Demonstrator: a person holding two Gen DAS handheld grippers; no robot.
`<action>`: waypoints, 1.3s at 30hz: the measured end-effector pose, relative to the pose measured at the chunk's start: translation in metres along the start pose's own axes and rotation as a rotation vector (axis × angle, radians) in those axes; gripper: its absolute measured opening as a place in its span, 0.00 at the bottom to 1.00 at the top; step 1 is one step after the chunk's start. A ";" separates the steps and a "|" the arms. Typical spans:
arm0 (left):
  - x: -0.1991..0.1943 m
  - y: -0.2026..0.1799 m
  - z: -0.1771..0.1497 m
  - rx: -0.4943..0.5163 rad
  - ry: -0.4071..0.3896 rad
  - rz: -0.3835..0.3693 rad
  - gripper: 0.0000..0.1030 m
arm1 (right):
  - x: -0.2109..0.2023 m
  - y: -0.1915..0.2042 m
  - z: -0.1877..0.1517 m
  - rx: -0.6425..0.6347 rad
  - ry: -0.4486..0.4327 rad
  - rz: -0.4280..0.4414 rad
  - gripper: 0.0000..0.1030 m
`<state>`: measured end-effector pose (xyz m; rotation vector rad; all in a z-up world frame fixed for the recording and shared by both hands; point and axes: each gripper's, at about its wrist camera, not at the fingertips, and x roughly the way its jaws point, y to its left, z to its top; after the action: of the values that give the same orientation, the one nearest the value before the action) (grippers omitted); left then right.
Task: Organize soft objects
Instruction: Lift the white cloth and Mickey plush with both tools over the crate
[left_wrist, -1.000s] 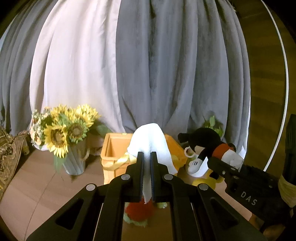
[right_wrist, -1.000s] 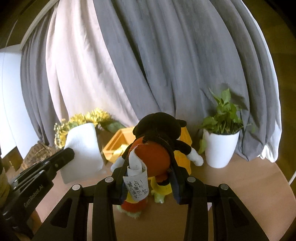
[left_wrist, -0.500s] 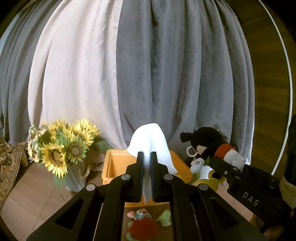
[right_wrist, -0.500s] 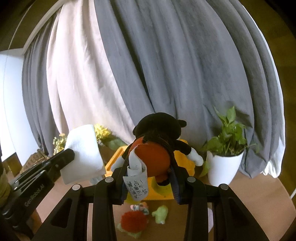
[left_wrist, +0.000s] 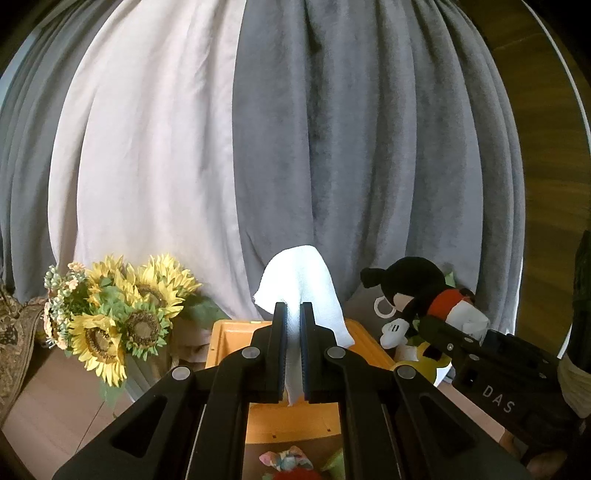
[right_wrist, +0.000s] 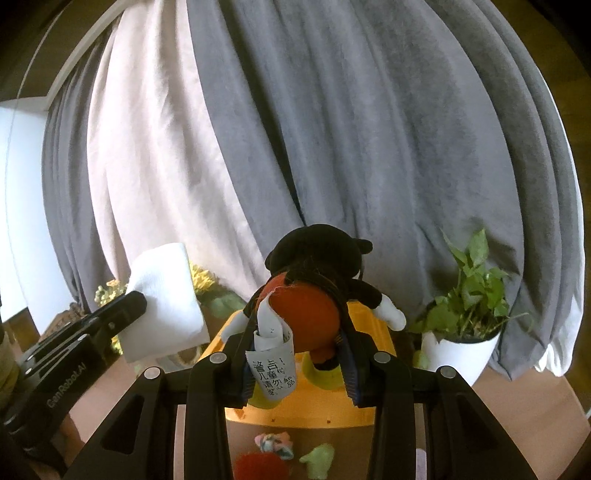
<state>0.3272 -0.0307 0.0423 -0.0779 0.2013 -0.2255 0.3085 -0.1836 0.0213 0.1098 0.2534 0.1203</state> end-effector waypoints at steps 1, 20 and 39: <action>0.003 0.001 0.001 -0.001 0.002 0.001 0.08 | 0.002 0.000 0.001 -0.002 0.000 0.000 0.37; 0.080 0.023 -0.003 0.003 0.057 0.042 0.08 | 0.085 -0.011 0.004 0.001 0.061 -0.001 0.37; 0.168 0.034 -0.043 0.003 0.215 0.023 0.08 | 0.166 -0.031 -0.026 0.023 0.200 -0.038 0.37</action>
<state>0.4856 -0.0389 -0.0352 -0.0481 0.4161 -0.2111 0.4643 -0.1897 -0.0473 0.1157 0.4560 0.0905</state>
